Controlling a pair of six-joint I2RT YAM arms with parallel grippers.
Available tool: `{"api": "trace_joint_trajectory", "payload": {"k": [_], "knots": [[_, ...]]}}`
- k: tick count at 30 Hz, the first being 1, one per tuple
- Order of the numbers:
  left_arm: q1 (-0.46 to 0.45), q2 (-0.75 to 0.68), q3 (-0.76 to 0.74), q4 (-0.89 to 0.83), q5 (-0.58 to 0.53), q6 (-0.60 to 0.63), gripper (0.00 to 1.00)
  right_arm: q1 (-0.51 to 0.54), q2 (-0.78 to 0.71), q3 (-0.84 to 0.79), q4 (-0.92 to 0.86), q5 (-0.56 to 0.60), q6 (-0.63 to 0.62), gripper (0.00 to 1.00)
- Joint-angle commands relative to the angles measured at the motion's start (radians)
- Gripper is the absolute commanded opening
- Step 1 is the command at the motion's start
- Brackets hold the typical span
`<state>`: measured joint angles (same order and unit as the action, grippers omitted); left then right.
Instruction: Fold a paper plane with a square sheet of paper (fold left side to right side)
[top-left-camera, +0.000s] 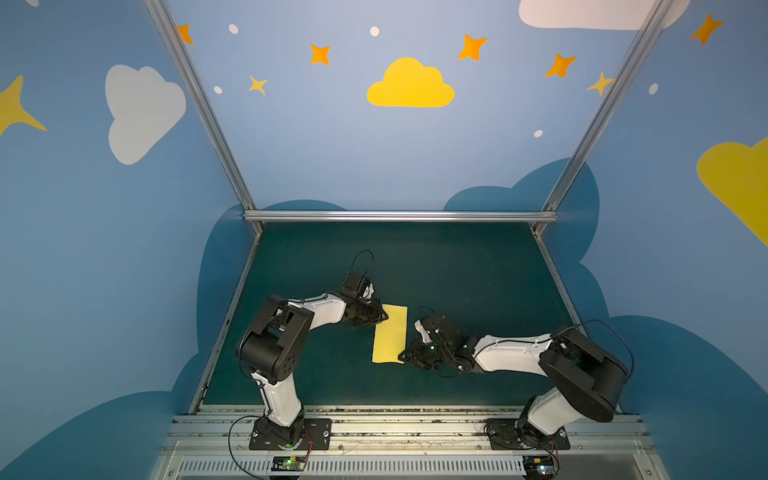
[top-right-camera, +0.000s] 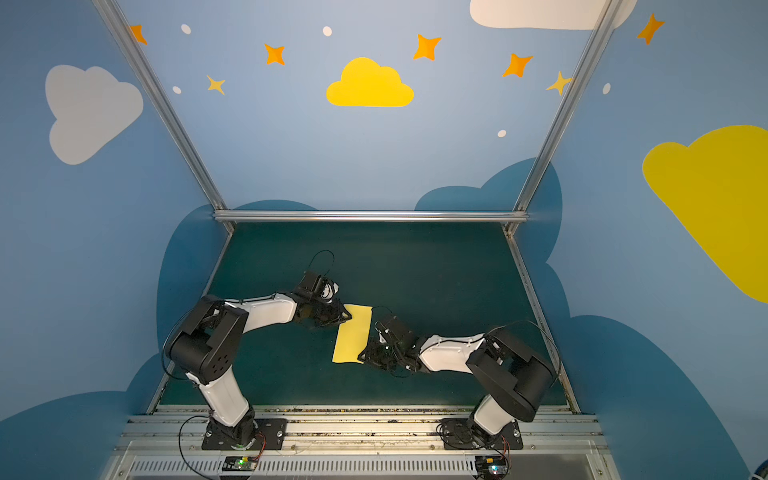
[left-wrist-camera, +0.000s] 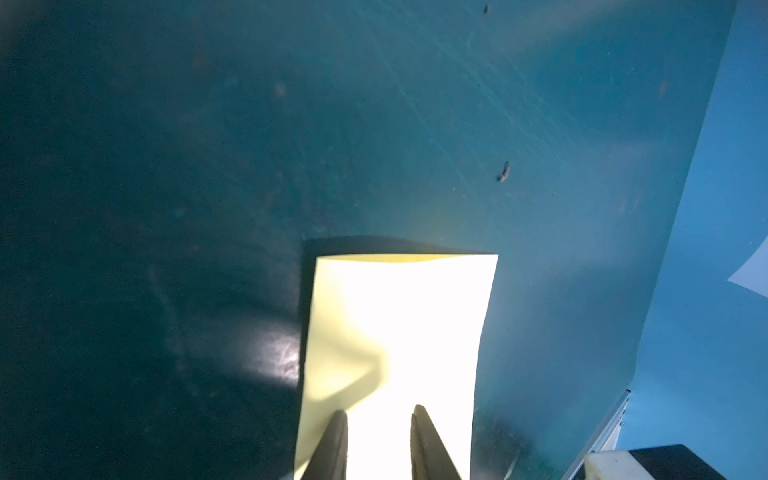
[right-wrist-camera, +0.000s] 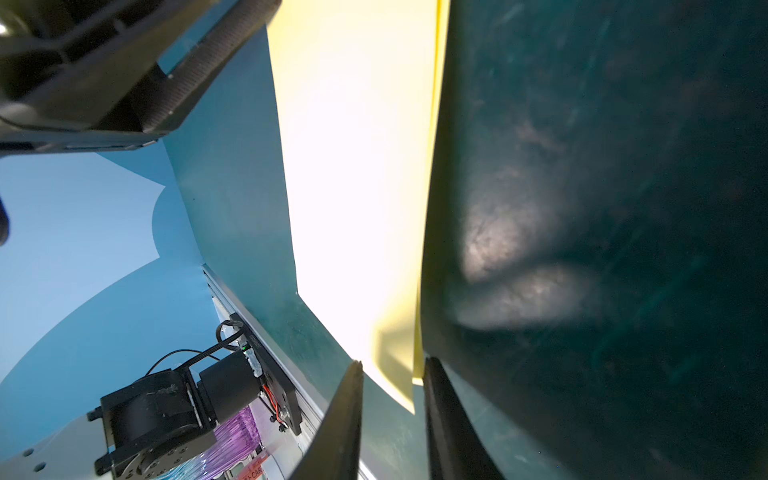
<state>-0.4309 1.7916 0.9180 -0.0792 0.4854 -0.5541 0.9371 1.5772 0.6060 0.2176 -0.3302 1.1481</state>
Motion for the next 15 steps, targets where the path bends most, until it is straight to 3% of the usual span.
{"api": "trace_joint_trajectory", "payload": {"k": [1, 15], "knots": [[0.003, 0.007, -0.022, -0.014, -0.019, 0.014, 0.27, 0.006, -0.019, -0.006, -0.024, 0.011, 0.002, 0.23], [0.007, 0.005, -0.024, -0.012, -0.016, 0.012, 0.27, 0.009, -0.032, -0.006, -0.038, 0.016, -0.001, 0.19]]}}
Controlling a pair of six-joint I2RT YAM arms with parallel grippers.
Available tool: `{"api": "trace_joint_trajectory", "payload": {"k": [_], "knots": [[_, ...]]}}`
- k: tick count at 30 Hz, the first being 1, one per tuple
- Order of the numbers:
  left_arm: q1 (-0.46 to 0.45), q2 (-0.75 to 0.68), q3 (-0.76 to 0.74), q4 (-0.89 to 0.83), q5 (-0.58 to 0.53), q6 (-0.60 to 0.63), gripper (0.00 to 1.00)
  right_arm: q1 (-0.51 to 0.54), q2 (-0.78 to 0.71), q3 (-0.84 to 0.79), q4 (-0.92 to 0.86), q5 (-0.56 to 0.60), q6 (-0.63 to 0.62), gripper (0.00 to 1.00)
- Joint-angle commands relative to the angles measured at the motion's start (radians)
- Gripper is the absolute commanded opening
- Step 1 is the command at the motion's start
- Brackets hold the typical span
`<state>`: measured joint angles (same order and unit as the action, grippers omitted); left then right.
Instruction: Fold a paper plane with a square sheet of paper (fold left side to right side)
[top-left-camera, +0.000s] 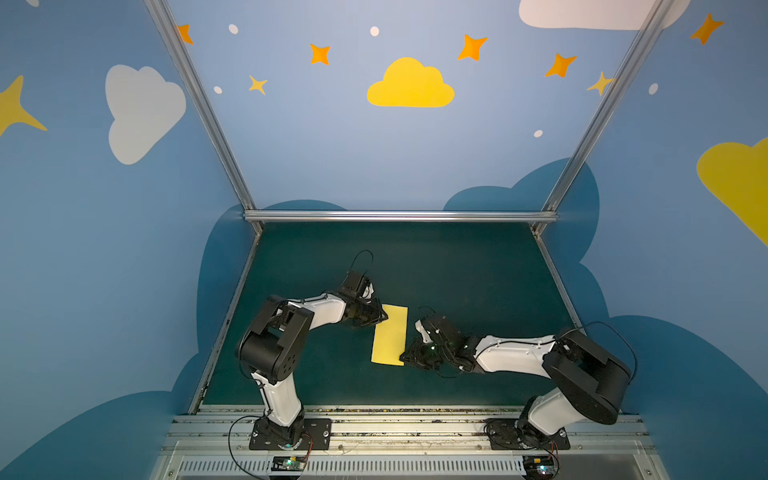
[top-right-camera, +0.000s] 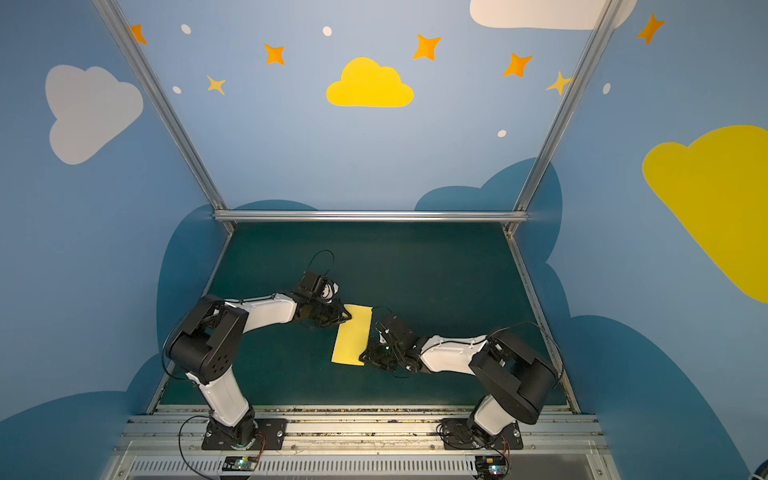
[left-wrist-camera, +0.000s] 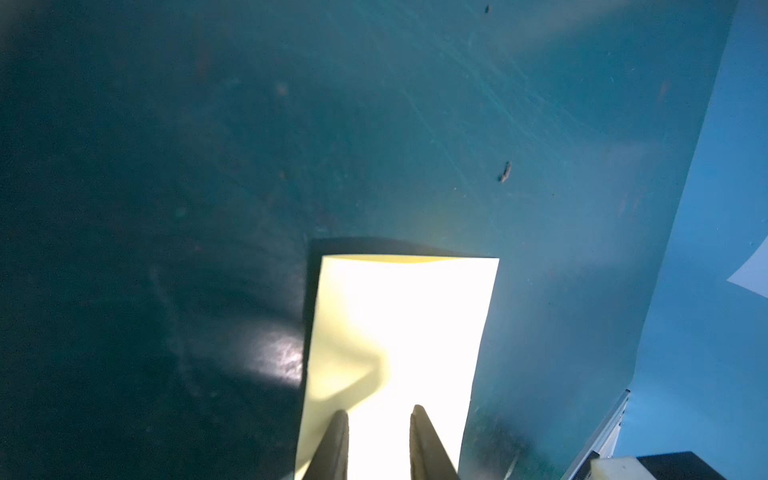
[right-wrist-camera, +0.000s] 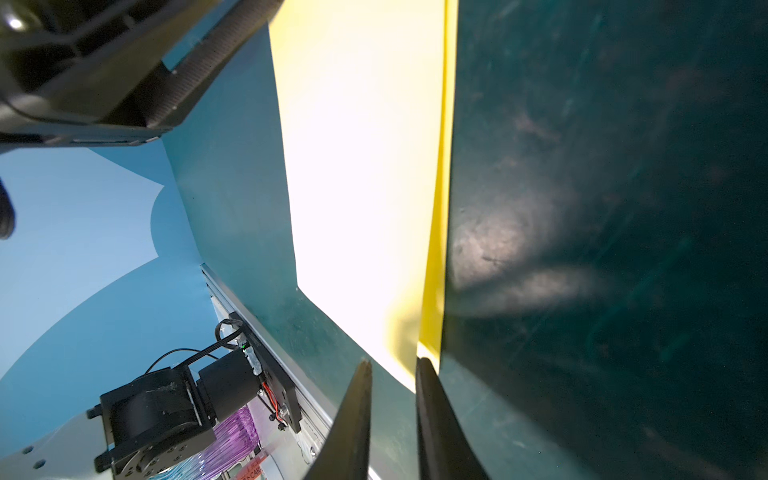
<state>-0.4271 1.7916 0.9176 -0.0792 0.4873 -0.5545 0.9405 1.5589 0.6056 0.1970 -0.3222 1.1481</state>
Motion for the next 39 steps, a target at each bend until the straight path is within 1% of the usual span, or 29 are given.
{"api": "trace_joint_trajectory", "payload": {"k": [1, 10, 18, 23, 25, 27, 29, 34, 39], "knots": [[0.004, 0.005, -0.022, -0.011, -0.019, 0.011, 0.27, 0.006, -0.011, -0.006, -0.017, 0.008, -0.001, 0.19], [0.004, 0.005, -0.025, -0.010, -0.016, 0.010, 0.26, 0.007, 0.033, 0.020, 0.030, 0.005, 0.018, 0.19], [0.004, 0.011, -0.024, -0.007, -0.014, 0.010, 0.26, 0.008, 0.055, -0.030, 0.170, 0.014, 0.077, 0.19], [0.004, 0.011, -0.026, -0.007, -0.013, 0.009, 0.25, 0.008, 0.058, -0.033, 0.184, 0.017, 0.079, 0.19], [0.003, 0.011, -0.024, -0.007, -0.015, 0.009, 0.25, 0.008, 0.059, -0.035, 0.199, 0.022, 0.075, 0.23], [0.004, 0.012, -0.023, -0.007, -0.013, 0.010, 0.25, 0.005, 0.065, -0.029, 0.206, 0.029, 0.062, 0.31], [0.004, 0.011, -0.023, -0.008, -0.013, 0.010, 0.25, 0.002, 0.076, -0.026, 0.208, 0.035, 0.053, 0.34], [0.003, 0.010, -0.024, -0.010, -0.014, 0.010, 0.25, -0.012, 0.091, -0.024, 0.222, 0.039, 0.029, 0.35], [0.003, 0.009, -0.025, -0.010, -0.017, 0.011, 0.25, -0.017, 0.084, -0.028, 0.223, 0.026, 0.028, 0.32]]}}
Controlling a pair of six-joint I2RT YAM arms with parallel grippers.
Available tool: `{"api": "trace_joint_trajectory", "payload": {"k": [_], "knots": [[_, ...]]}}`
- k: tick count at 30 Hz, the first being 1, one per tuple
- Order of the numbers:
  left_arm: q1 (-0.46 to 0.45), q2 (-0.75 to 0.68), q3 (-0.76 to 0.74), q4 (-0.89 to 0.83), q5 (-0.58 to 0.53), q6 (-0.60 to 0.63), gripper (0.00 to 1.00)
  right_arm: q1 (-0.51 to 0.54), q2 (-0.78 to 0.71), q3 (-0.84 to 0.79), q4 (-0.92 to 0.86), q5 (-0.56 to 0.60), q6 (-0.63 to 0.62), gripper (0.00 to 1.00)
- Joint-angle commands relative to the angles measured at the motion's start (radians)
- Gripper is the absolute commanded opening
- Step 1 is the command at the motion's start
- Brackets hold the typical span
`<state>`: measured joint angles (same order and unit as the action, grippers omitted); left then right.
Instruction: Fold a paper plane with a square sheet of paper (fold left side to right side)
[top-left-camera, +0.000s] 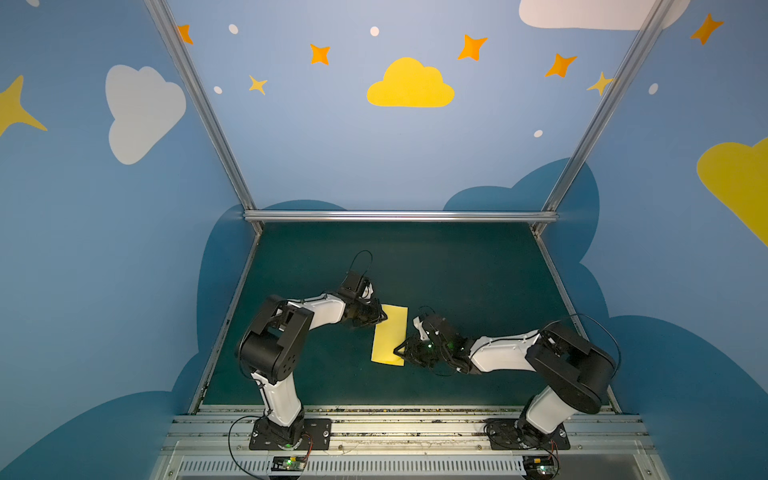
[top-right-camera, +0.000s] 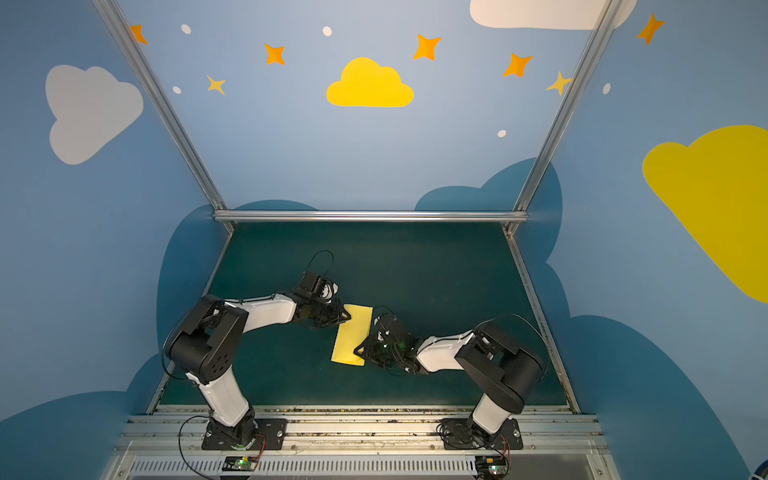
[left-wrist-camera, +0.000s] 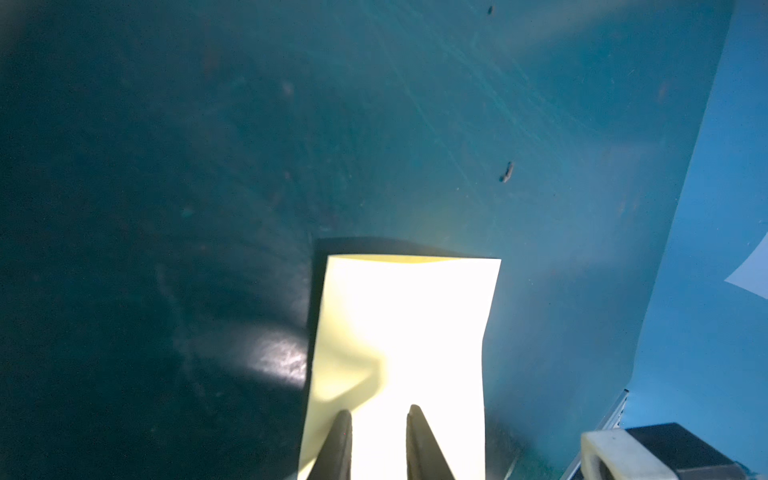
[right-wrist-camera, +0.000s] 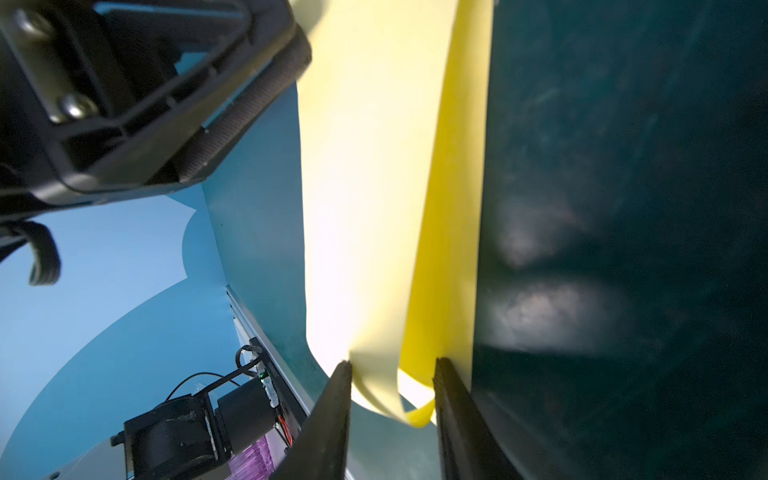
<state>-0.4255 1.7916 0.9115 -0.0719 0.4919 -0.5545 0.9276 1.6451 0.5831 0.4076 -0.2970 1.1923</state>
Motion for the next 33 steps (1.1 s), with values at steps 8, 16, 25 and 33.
{"api": "trace_joint_trajectory", "payload": {"k": [8, 16, 25, 33], "knots": [[0.002, 0.011, -0.020, -0.014, -0.021, 0.011, 0.24, -0.003, -0.033, -0.035, 0.062, -0.005, -0.056, 0.29], [0.003, 0.010, -0.020, -0.014, -0.019, 0.010, 0.24, -0.006, -0.033, 0.018, -0.007, -0.010, -0.113, 0.29], [0.004, 0.009, -0.020, -0.014, -0.019, 0.011, 0.24, 0.013, -0.022, -0.026, 0.013, -0.024, -0.057, 0.24], [0.004, 0.005, -0.020, -0.014, -0.021, 0.011, 0.24, 0.029, -0.022, -0.063, 0.042, -0.020, -0.022, 0.21]]}}
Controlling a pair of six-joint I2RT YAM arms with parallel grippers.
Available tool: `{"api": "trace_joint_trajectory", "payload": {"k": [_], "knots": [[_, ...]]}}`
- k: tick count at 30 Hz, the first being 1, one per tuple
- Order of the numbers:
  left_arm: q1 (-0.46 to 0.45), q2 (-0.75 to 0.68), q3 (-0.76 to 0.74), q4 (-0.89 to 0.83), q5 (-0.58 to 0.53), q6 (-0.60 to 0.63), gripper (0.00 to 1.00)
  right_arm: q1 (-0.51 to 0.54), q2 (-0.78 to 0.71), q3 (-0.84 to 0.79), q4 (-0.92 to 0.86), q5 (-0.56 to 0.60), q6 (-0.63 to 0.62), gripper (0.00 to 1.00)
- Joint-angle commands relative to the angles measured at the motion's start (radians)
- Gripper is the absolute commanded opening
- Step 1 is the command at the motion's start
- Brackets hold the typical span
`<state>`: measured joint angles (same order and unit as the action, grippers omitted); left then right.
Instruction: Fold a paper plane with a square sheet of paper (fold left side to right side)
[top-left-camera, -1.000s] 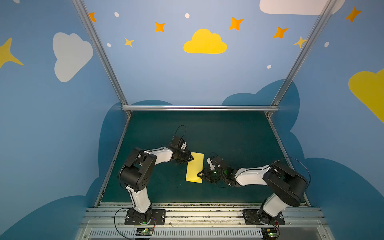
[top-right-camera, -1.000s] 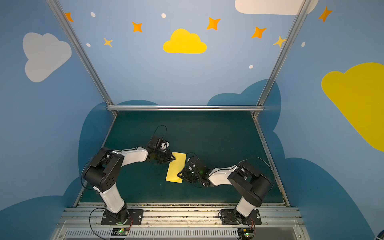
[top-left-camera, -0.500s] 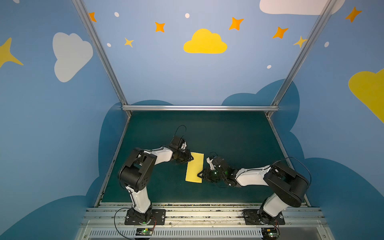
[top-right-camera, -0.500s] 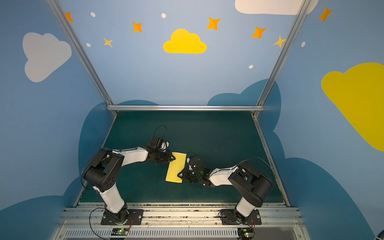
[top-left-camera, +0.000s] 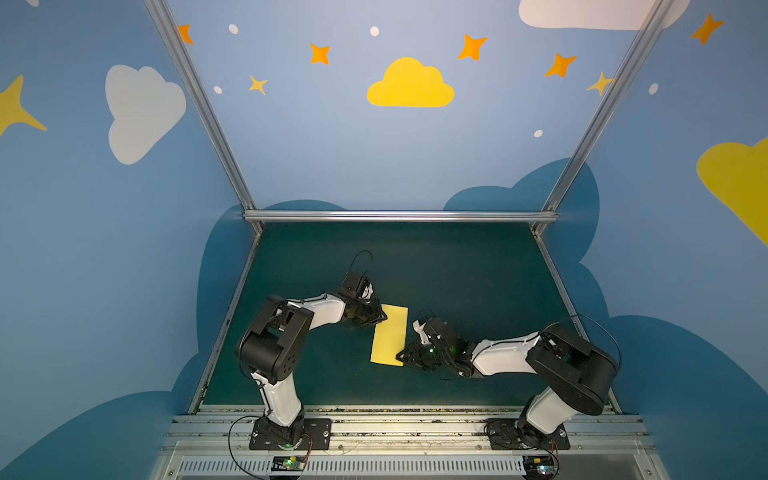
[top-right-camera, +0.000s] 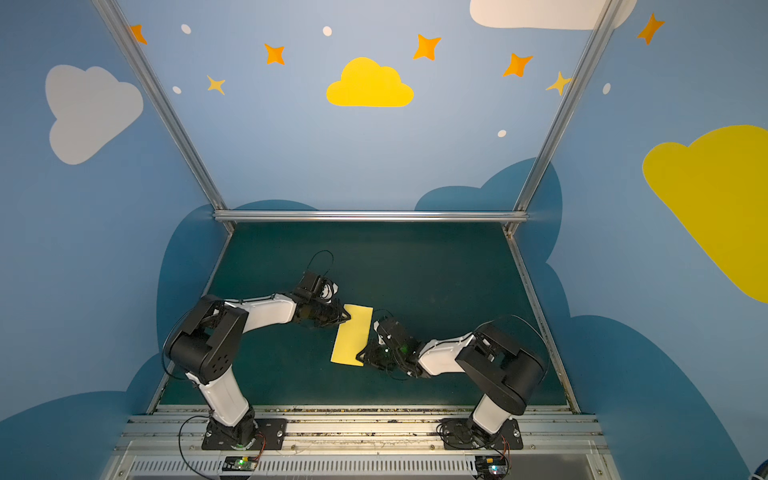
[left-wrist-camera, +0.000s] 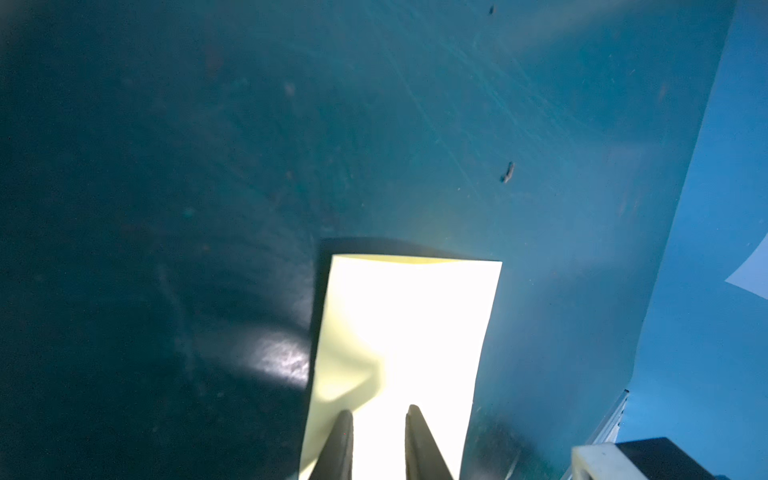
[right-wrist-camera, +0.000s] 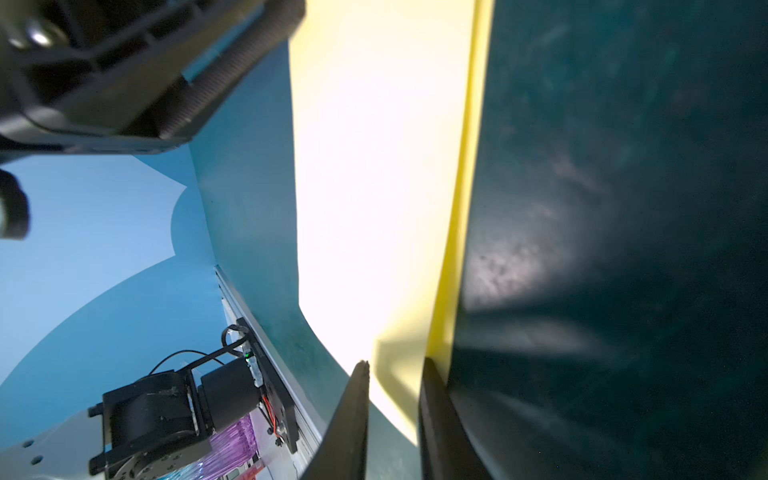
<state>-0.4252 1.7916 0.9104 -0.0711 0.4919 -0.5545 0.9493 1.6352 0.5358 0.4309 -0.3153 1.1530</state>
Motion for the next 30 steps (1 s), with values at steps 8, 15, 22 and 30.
{"api": "trace_joint_trajectory", "payload": {"k": [8, 15, 22, 30], "knots": [[0.006, 0.005, -0.020, -0.014, -0.020, 0.009, 0.24, 0.013, -0.022, -0.022, 0.012, 0.007, 0.024, 0.16], [0.006, 0.006, -0.019, -0.013, -0.016, 0.010, 0.24, 0.017, -0.021, -0.015, 0.013, -0.004, 0.033, 0.00], [0.005, 0.011, -0.021, -0.010, -0.014, 0.010, 0.24, 0.013, 0.018, 0.068, -0.037, -0.020, 0.032, 0.00], [0.006, 0.015, -0.024, -0.009, -0.013, 0.009, 0.23, -0.008, 0.084, 0.131, -0.031, -0.031, 0.039, 0.00]]}}
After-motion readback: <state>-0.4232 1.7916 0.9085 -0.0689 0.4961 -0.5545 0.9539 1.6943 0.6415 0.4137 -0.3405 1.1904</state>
